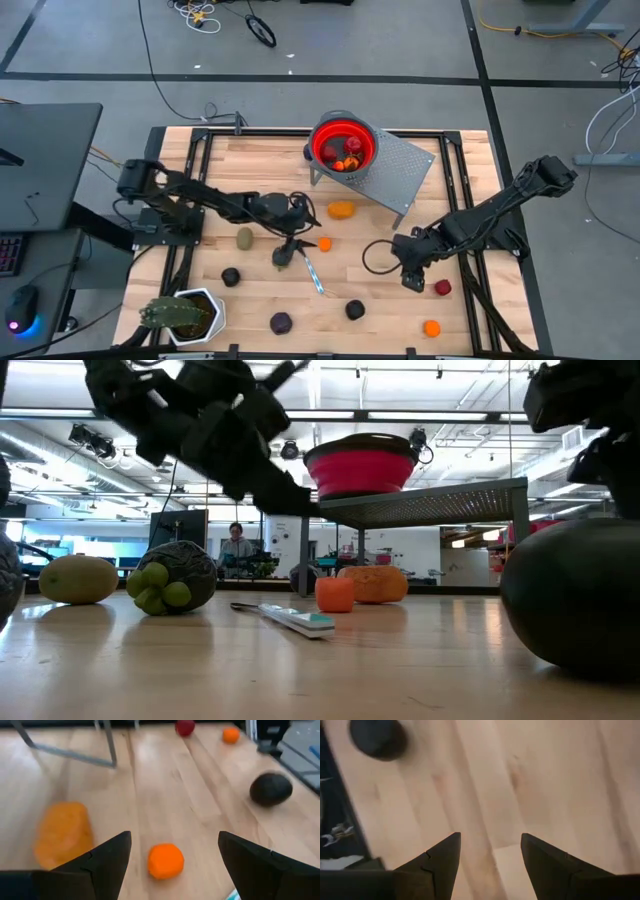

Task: Pick & Place Fruit
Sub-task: Put the top orange into the red strainer bowl

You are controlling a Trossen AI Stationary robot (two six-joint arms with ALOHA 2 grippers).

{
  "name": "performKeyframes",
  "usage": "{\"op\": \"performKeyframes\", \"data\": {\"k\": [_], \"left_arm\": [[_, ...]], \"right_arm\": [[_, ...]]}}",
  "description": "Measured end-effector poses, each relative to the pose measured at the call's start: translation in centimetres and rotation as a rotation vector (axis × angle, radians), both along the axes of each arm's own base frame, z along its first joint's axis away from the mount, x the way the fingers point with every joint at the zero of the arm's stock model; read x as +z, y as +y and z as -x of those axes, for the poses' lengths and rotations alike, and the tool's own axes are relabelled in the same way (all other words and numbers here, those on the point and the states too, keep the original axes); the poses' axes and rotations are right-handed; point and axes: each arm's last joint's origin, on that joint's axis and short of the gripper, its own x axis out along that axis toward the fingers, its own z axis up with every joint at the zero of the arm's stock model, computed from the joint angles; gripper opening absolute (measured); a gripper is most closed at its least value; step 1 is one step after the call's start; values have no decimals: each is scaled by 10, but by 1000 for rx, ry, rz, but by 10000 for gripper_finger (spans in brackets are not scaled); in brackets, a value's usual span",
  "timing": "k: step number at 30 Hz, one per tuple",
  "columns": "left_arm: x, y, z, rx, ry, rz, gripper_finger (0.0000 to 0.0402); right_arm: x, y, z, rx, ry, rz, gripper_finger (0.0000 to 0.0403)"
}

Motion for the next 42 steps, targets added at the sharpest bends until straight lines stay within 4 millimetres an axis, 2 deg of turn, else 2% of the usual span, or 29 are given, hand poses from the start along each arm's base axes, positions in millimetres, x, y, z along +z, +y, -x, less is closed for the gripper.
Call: {"op": "performKeyframes", "data": {"k": [6,15,23,30,34,42], "left_arm": [[-28,-2,-15,-43,-38,49,307],[-51,-6,-37,-26,57,28,307],[-60,-3,-44,97,171,-55,307],[-61,-3,-43,100,178,-78,303],[-60,-3,-43,99,170,-81,275],[-60,-3,-43,102,169,-93,182]], "right_arm": [[-1,-1,1,-38,3,30,218],[-1,-2,1,-43,-5,49,218],[-1,-2,1,-47,-13,62,218],[-1,-2,0,-49,-18,70,218],[-1,-3,0,-52,-22,78,218],[0,-3,0,-58,-25,84,218]]}}
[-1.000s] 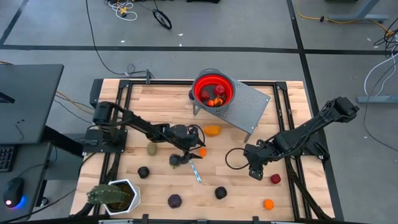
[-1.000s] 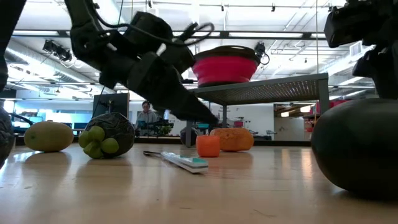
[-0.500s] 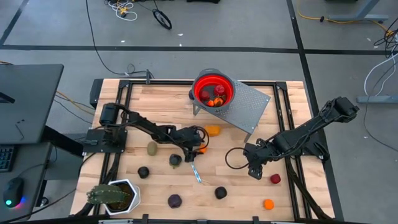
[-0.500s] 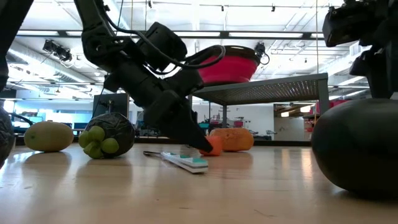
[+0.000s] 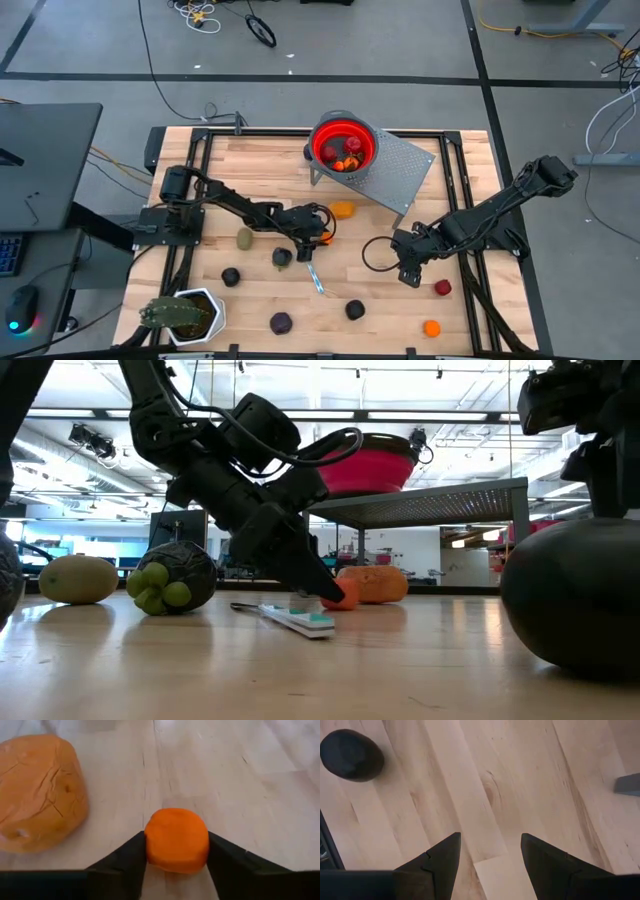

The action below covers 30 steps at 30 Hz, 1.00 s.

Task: Pick & Place Fruit
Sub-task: Put the top orange into the red strainer bowl

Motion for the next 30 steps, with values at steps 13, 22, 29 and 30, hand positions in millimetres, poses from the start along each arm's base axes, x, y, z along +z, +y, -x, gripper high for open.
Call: {"op": "performKeyframes", "data": {"k": [13,22,29,30], "left_arm": [[64,0,11,-54,-129,-36,154],[181,13,60,78,-481,-283,154],[221,63,81,309,-697,-378,156],[220,72,81,308,-706,-350,155]], "right_arm": [[0,0,0,-1,0,-1,218],[0,0,-1,-12,-27,26,218],[3,0,-7,-10,-117,79,218],[3,0,-8,-1,-129,79,218]]}}
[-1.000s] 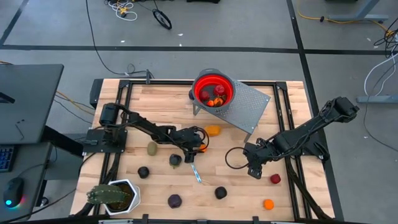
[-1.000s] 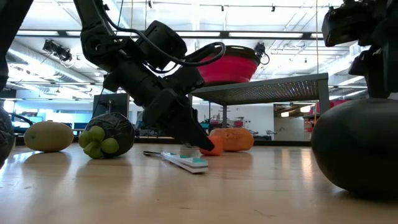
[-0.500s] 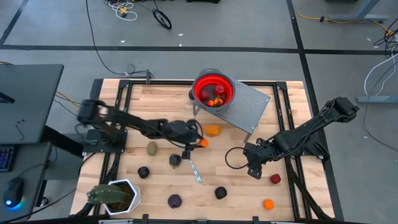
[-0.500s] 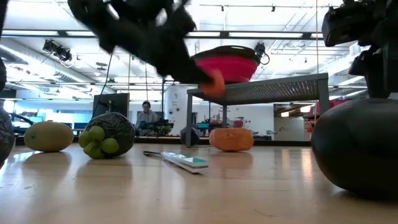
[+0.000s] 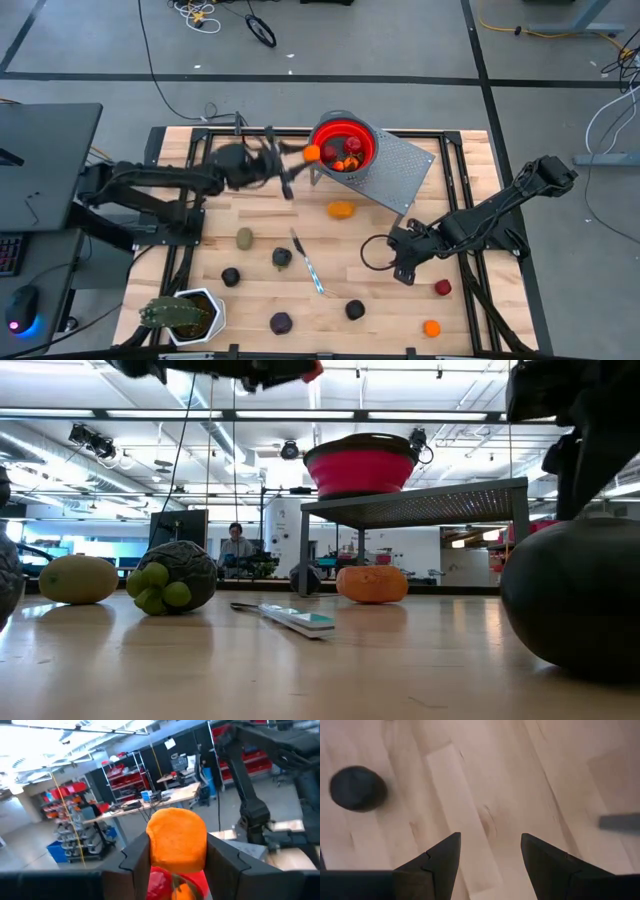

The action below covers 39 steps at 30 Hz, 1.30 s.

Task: Pick & Place Fruit
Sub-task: Put the top orange into the red strainer bowl, then put the pomegranate into the red strainer bowl

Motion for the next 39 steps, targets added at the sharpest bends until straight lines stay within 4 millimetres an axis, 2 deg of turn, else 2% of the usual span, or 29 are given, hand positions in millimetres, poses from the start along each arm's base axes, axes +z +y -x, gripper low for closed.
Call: {"op": "performKeyframes", "data": {"k": [4,8,15,22,27,32,39], "left_arm": [[-14,33,-7,-74,-9,96,160],[-29,56,-16,-46,-45,145,171],[-52,76,-34,6,-10,236,209],[-49,77,-44,-11,72,265,266],[-45,76,-45,-44,94,273,289],[-21,67,-29,-67,71,261,291],[8,34,7,-188,188,242,276]], "right_arm": [[2,1,-3,29,-43,23,218],[2,0,-4,24,-65,49,218],[2,-1,-5,15,-80,81,218],[2,-1,-4,17,-79,80,218],[2,-1,-4,17,-79,81,218],[3,-3,-6,-30,-119,143,218],[4,-2,-7,-33,-138,134,218]]}}
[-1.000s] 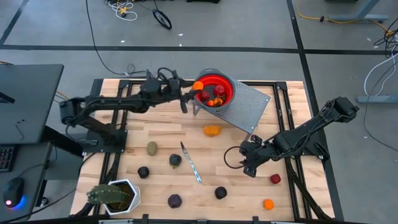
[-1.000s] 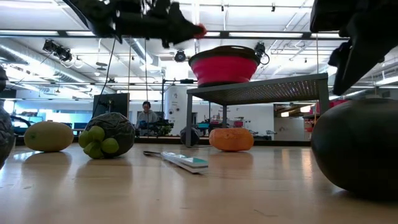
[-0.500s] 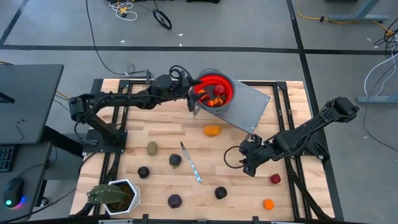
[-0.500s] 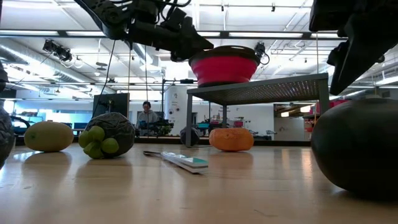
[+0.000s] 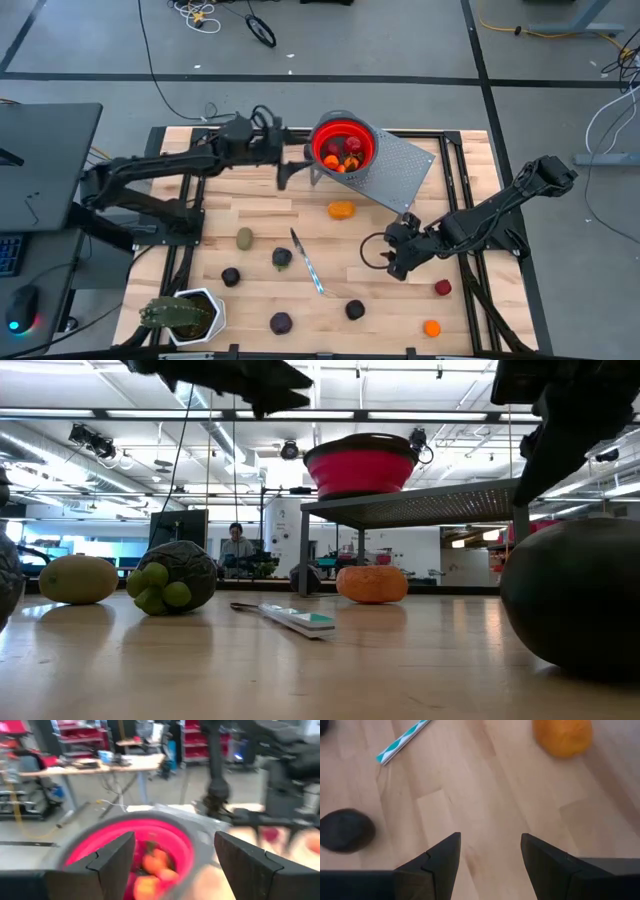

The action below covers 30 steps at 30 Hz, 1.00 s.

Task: Pick & Place Fruit
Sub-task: Put the pomegranate into the red strainer bowl

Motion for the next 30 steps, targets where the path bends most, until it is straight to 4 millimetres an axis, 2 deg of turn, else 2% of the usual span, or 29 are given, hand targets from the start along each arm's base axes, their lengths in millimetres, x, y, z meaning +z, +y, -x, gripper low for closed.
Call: {"op": "performKeyframes", "data": {"k": [4,7,12,18,23,30], "left_arm": [[-2,-20,18,-61,18,-15,268],[0,-28,29,-40,-5,-41,263],[2,-29,35,20,-36,-56,261],[-1,-28,32,18,-22,-67,261],[-2,-27,33,78,2,-88,261],[-6,-26,34,88,44,-110,261]], "right_arm": [[-2,2,2,39,63,-93,218],[-5,4,9,42,192,-219,218],[-8,10,25,16,411,-389,218],[-9,21,41,1,558,-451,218],[-9,26,45,3,584,-455,229],[-9,35,50,-22,587,-465,283]]}}
